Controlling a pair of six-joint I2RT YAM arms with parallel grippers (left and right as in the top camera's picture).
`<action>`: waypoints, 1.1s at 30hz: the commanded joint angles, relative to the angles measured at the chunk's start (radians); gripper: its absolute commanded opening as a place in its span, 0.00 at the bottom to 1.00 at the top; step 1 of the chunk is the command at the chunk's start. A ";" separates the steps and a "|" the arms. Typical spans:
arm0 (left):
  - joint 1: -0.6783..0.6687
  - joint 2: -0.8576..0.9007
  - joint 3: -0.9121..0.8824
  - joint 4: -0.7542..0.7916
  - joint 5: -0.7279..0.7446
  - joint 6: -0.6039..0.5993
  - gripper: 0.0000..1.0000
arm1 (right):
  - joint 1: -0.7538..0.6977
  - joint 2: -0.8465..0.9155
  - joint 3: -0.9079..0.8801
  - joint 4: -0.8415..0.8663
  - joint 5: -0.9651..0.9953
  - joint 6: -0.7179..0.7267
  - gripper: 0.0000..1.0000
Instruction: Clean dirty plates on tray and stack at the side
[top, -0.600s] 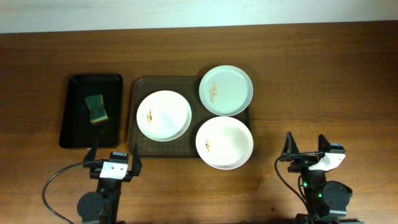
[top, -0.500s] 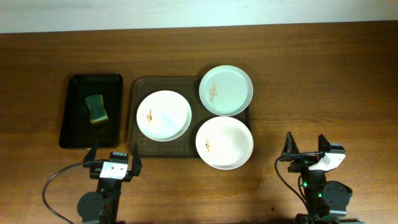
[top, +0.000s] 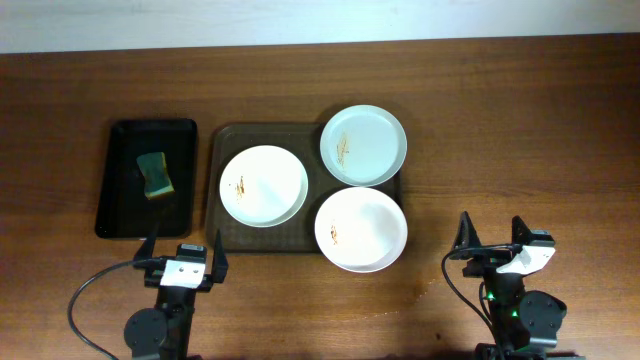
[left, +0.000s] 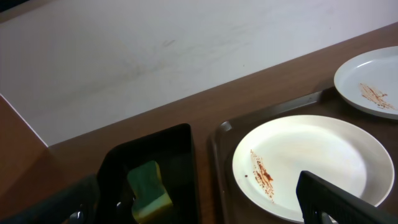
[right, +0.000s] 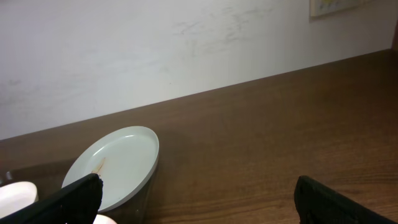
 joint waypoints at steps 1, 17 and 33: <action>0.005 0.000 -0.006 0.000 0.000 0.015 0.99 | -0.001 -0.004 -0.005 -0.006 0.002 0.007 0.98; 0.005 0.000 -0.006 0.008 -0.061 0.016 0.99 | -0.001 -0.004 -0.005 -0.004 0.002 0.007 0.98; 0.003 0.000 0.047 0.129 -0.026 -0.080 0.99 | -0.002 -0.004 0.088 0.040 0.006 0.003 0.98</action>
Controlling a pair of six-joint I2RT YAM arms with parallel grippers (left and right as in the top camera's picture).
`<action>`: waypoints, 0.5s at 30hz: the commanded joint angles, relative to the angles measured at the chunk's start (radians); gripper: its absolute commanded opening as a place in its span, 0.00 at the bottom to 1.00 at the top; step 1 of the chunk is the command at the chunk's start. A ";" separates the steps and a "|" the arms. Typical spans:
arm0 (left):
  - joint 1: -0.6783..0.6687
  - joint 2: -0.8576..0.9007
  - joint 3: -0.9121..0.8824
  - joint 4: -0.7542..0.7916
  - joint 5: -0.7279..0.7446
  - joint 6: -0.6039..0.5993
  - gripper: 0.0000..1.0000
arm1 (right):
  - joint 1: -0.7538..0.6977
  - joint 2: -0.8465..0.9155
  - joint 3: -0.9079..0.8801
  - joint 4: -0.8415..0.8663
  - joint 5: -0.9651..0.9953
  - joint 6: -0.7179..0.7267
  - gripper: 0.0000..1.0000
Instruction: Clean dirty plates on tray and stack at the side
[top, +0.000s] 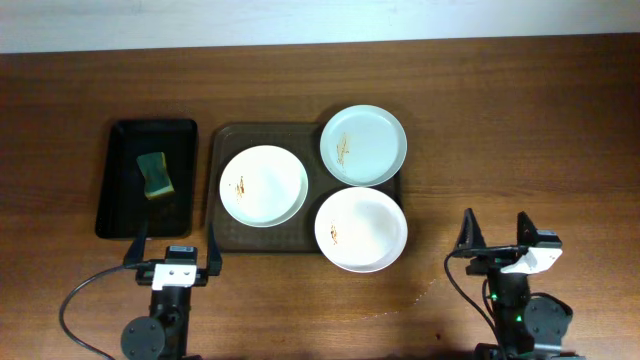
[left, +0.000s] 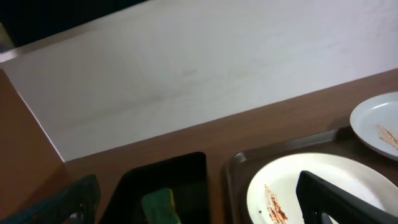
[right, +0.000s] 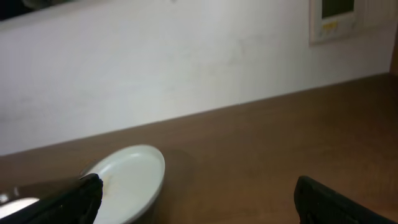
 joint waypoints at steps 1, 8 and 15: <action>0.003 0.000 0.054 0.007 0.011 -0.022 0.99 | -0.002 -0.004 0.058 0.003 0.005 0.003 0.98; 0.003 0.149 0.219 -0.018 0.011 -0.023 0.99 | -0.002 0.042 0.171 0.002 -0.011 -0.003 0.98; 0.003 0.643 0.646 -0.195 0.068 -0.023 0.99 | -0.002 0.411 0.432 -0.009 -0.200 -0.076 0.98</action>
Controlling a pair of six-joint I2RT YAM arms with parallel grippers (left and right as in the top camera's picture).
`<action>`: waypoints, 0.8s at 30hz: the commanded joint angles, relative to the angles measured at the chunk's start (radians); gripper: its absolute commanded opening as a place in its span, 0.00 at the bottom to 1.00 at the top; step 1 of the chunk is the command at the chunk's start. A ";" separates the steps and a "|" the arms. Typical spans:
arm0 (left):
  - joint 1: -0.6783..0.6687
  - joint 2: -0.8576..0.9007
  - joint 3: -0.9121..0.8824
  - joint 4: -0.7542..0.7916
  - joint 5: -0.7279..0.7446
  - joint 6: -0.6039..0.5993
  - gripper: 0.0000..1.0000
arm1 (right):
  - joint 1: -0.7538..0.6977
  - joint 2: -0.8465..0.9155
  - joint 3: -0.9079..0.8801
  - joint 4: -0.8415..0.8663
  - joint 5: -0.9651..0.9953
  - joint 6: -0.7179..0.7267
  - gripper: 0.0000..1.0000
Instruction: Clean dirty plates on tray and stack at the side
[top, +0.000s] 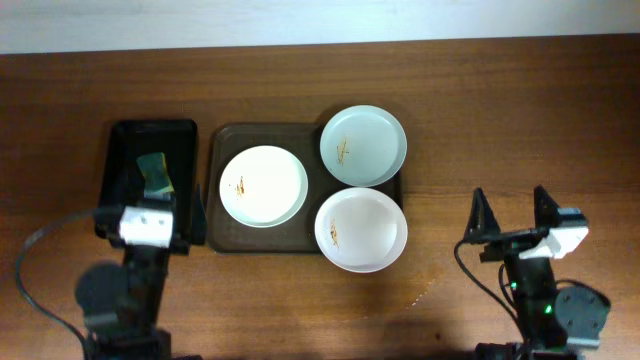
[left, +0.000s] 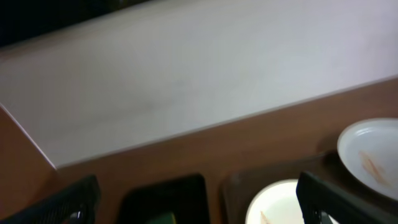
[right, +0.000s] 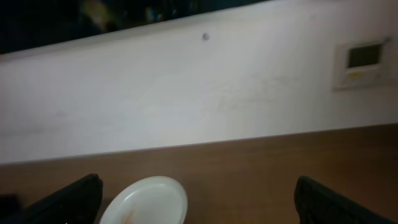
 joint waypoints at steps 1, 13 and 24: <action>0.003 0.188 0.203 -0.117 0.029 -0.018 0.99 | -0.002 0.176 0.148 -0.011 -0.144 -0.019 0.98; 0.003 1.025 1.085 -0.981 0.211 -0.021 0.99 | 0.146 1.046 1.030 -0.741 -0.296 -0.128 0.98; 0.071 1.070 1.087 -0.951 0.008 -0.300 0.99 | 0.627 1.495 1.096 -0.417 0.000 0.134 0.98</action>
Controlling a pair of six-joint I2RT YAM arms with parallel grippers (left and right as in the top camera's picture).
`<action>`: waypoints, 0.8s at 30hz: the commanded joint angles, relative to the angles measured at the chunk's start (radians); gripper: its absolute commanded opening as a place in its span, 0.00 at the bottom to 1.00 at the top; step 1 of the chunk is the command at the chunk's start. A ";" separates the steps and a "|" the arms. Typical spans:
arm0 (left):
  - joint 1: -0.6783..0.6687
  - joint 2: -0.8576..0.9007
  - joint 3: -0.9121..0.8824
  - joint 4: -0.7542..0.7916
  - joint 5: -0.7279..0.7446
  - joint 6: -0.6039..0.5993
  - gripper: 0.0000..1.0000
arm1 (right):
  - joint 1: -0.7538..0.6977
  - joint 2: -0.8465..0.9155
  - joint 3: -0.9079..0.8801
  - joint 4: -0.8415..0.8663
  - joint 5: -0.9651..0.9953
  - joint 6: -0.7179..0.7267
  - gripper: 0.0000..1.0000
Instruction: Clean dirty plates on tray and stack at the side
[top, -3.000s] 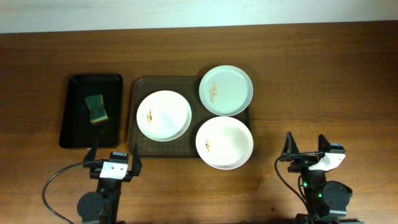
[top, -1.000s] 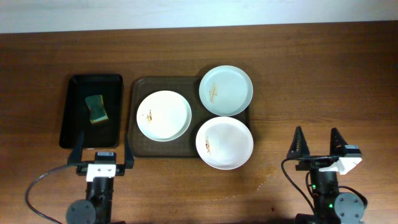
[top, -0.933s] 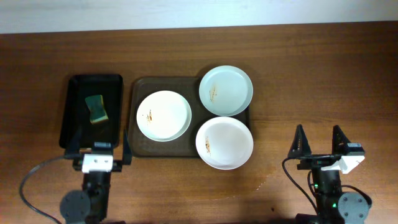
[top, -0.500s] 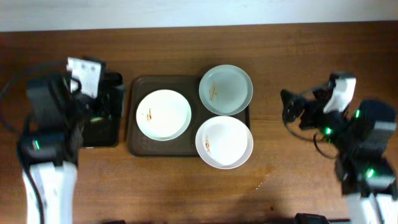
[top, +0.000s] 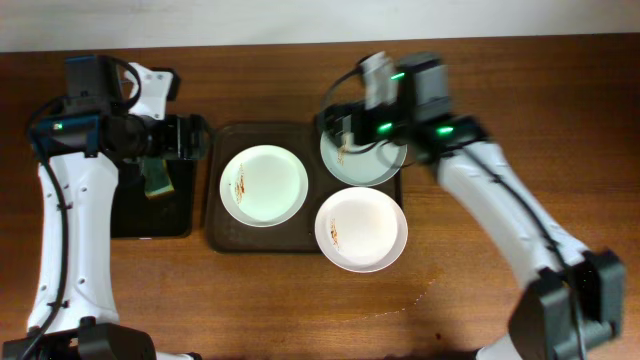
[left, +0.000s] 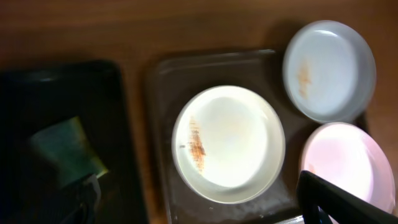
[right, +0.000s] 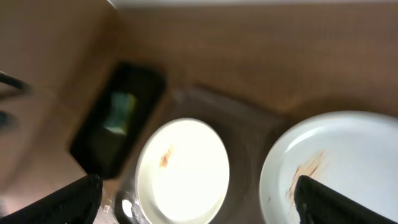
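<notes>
Three stained plates lie on the brown tray (top: 222, 240): a white one (top: 263, 185) at the left, a pale blue one (top: 372, 160) at the back right and a white one (top: 361, 228) at the front right. A green-and-yellow sponge (top: 157, 180) lies in the black tray (top: 150, 215). My left gripper (top: 190, 138) hangs open above the gap between the two trays, just right of the sponge (left: 65, 152). My right gripper (top: 340, 125) is open over the pale blue plate's (right: 329, 168) back-left rim. Both grippers are empty.
The brown tray's right side overhangs with the front white plate (left: 348, 168) past its edge. Bare wooden table lies to the right of the plates and along the front. A pale wall borders the table's back edge.
Both arms were folded near the table's front edge. Now the left gripper is over the black tray's right side and the right gripper over the pale blue plate. Plates and sponge have not moved.
At all three earlier moments both arms stood at the front edge, grippers open, their wrist cameras tilting up from plates to the wall. By now both have come to the trays, still open. No plate or sponge has shifted.
</notes>
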 joint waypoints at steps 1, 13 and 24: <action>0.072 0.002 0.023 0.017 -0.226 -0.247 0.99 | 0.160 0.109 0.078 -0.080 0.310 0.052 0.94; 0.097 0.079 0.020 0.023 -0.270 -0.288 0.99 | 0.247 0.463 0.154 -0.095 0.402 0.251 0.22; 0.073 0.369 0.020 0.156 -0.287 -0.299 0.75 | 0.247 0.495 0.154 -0.139 0.402 0.303 0.04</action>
